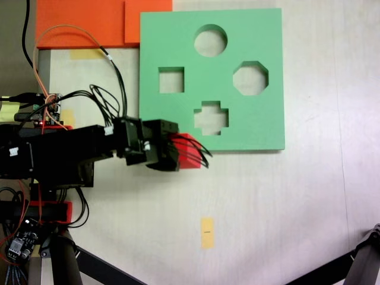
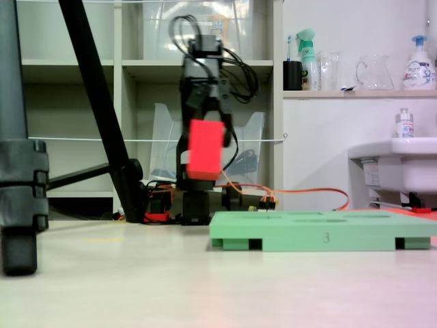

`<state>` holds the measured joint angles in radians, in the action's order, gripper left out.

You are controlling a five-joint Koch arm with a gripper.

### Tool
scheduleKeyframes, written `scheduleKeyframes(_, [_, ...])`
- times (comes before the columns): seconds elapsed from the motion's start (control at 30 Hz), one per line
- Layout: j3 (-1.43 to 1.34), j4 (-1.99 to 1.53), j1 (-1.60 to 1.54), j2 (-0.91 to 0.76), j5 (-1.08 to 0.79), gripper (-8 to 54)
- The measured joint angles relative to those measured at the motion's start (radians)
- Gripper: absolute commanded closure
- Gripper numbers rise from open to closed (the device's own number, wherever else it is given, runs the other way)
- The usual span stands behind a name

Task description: Put the square block into the corresponding hole

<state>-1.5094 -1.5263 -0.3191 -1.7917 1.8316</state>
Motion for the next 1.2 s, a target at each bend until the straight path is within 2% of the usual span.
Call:
scheduleKeyframes(0.13, [-0.032,0.060,-0.230,0.002,0.227,45.6])
scheduleKeyframes(0.3, [-0.094,0.138,-0.360,0.044,0.353,44.6])
scheduleKeyframes(0.43, [-0.095,0.216,-0.448,0.146,0.474,44.6])
scheduleKeyframes(0.73, [0.020,0.233,-0.514,0.298,0.543,44.6])
scheduleKeyframes(1.2, [0.048,0.238,-0.561,0.328,0.618,44.6])
